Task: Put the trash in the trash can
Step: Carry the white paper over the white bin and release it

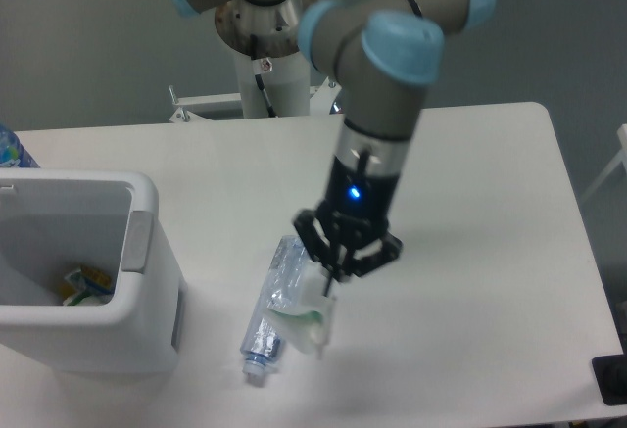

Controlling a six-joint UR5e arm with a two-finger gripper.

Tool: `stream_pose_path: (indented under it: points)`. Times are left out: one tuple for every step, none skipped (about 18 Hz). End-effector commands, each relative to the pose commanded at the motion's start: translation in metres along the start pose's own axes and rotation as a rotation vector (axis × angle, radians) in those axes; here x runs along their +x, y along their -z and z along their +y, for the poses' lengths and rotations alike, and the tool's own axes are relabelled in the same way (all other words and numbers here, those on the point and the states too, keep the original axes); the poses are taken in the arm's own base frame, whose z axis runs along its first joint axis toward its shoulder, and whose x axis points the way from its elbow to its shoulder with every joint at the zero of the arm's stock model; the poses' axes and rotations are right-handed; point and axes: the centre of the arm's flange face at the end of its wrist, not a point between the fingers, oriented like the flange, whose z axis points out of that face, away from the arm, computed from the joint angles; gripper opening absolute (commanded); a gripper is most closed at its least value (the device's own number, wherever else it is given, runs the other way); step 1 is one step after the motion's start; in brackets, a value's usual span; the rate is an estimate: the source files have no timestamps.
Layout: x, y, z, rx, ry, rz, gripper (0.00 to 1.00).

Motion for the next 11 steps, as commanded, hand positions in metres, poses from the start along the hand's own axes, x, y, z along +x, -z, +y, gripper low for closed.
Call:
stream_pose_path:
  points:
    - [0.014, 0.007, -0.009, 0.016, -0.019, 0.003, 0.0]
    - [0.027, 0.014, -0.016, 0.029, -0.031, 0.008, 0.0]
    - [0.044, 0.025, -0.025, 0.051, -0.041, 0.017, 0.0]
    - [0.061, 0.032, -0.032, 0.069, -0.044, 0.035, 0.0]
    - [0.076, 0.038, -0.038, 0.084, -0.049, 0.05, 0.0]
    - [0.089, 0.041, -0.043, 0.093, -0.05, 0.062, 0.0]
    - [0.104, 0.044, -0.048, 0.099, -0.058, 0.075, 0.0]
    - [0.118, 0.043, -0.051, 0.101, -0.072, 0.09, 0.0]
    - [0.132, 0.039, -0.053, 0.099, -0.089, 0.109, 0.0]
    - [0.143, 0.036, -0.056, 0.097, -0.101, 0.124, 0.0]
    - [0.147, 0.032, -0.055, 0.092, -0.106, 0.132, 0.0]
